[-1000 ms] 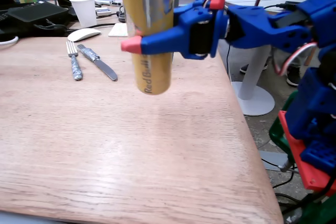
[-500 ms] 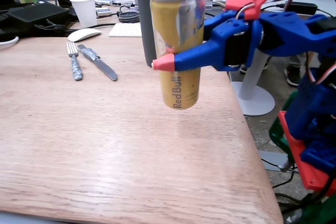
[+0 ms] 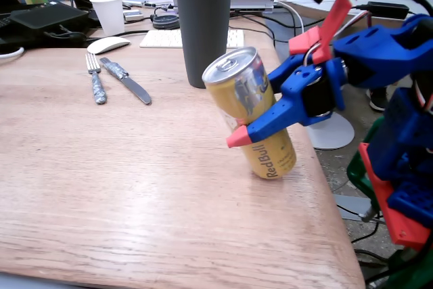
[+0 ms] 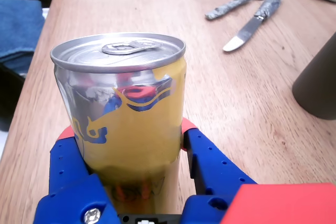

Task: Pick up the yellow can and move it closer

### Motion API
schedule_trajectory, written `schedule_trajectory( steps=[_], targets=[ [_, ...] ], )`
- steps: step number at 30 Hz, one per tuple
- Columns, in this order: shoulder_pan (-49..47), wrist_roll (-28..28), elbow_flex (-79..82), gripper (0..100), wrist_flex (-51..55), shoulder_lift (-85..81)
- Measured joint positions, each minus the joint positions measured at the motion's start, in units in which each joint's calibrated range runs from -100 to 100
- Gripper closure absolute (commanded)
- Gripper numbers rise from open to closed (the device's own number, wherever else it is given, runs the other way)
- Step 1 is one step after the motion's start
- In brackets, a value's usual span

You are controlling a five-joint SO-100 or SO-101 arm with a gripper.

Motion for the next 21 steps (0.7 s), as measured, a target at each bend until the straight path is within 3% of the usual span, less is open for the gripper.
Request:
schedule_trajectory(
  steps=[21],
  targets=[
    [0.0, 0.15, 0.0, 85, 0.5, 0.0]
  ],
)
